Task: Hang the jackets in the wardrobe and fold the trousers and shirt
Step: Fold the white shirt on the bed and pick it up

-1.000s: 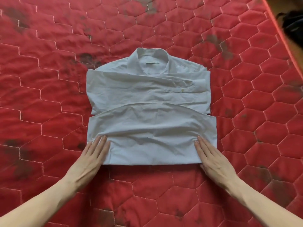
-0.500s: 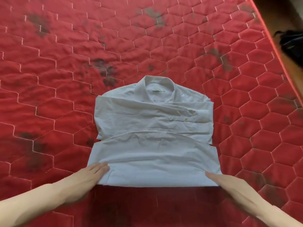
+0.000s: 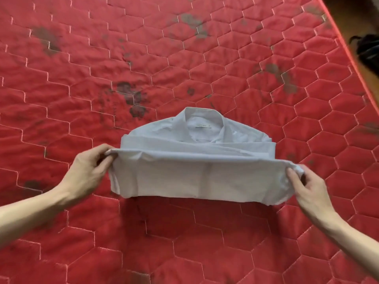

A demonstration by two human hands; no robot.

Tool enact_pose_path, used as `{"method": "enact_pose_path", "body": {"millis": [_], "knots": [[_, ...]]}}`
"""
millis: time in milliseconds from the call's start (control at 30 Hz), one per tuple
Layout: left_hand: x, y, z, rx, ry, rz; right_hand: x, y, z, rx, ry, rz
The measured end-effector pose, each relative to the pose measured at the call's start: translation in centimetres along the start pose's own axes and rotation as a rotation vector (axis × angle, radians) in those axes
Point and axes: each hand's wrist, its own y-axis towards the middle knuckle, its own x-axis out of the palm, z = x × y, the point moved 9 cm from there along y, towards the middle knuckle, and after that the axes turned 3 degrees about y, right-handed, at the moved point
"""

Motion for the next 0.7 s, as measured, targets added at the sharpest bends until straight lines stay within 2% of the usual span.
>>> {"method": "enact_pose_path", "body": {"millis": [167, 400, 600, 700], "knots": [[0.8, 6.2, -0.3, -0.094, -0.09, 0.16, 2.4, 6.5, -1.5, -0.002, -0.117, 0.131], [2.6, 13.0, -1.6, -0.239, -0.126, 0.259, 4.9, 14.5, -2.1, 0.041, -0.357, 0.161], [4.3, 16.5, -3.4, -0.317, -0.079, 0.27, 6.2, 18.1, -0.8, 0.088, -0.461, 0.165], [4.3, 15.3, -4.1, -0.411, 0.048, 0.404, 6.6, 17.9, -0.4, 0.111, -0.451, 0.225]]}}
